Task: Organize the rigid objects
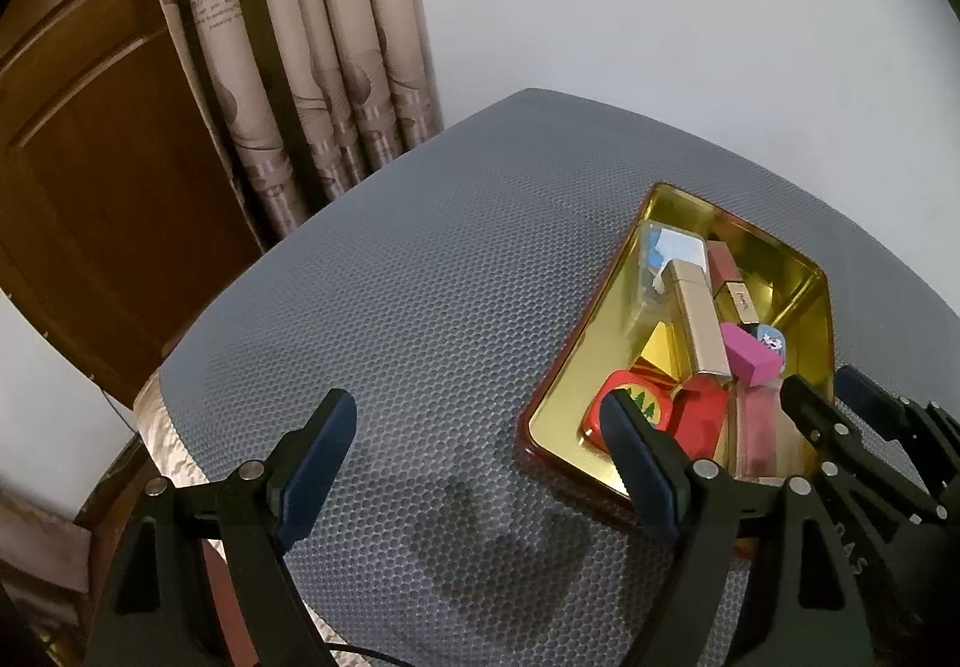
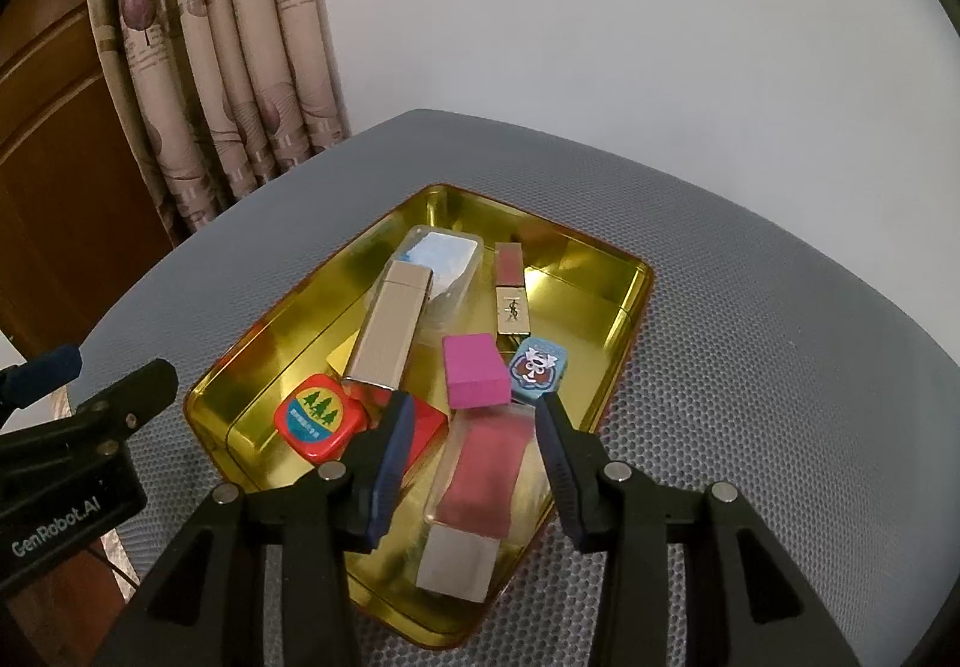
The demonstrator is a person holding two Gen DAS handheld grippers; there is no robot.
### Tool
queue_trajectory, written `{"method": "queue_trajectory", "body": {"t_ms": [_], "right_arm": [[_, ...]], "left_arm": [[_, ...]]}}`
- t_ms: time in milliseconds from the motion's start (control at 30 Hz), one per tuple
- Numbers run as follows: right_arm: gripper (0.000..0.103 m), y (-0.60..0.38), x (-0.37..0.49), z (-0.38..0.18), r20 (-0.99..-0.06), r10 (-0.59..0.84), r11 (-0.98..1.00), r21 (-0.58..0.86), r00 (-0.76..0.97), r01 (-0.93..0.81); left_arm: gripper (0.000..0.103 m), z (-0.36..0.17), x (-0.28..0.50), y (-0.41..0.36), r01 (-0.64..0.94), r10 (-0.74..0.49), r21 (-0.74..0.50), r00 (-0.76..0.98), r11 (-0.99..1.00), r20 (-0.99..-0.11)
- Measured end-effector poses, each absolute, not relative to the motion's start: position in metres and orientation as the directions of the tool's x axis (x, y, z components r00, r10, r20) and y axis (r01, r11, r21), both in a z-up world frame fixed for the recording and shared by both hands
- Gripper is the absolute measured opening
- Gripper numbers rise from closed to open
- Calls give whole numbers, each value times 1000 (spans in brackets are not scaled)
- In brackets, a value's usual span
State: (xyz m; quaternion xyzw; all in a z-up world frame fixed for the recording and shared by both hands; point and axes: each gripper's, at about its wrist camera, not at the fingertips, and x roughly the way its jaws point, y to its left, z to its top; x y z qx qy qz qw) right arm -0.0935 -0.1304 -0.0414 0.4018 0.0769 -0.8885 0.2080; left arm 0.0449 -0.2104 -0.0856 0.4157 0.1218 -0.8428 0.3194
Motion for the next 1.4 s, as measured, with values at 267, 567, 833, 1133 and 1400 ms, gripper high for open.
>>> {"method": "queue_trajectory", "body": {"t_ms": [267,567,833,1133,1400], "right_arm": [[43,-131,-90,-38,-739,-320,-902,47,-593,429],[45,-124,-64,-31,-731,-330,-907,71,-597,414],[51,-122,-41,-27,-715,-286,-920,18,-638,392],[51,-114,-37,-25,-718,-285,-924,28,-635,382],[52,-108,-36,-27,-726,-294,-926,56,-622,373]], "left_arm": [[80,-87,43,-209,629,-428,64,-448,-775,-785],[80,-89,41,-200,604,-419,74,-454,-793,-786],[80,-89,39,-189,577,-418,92,-463,-811,-782],[80,-89,36,-185,565,-415,100,-463,-819,-783],[80,-90,35,-184,567,-417,103,-458,-817,-785]]}}
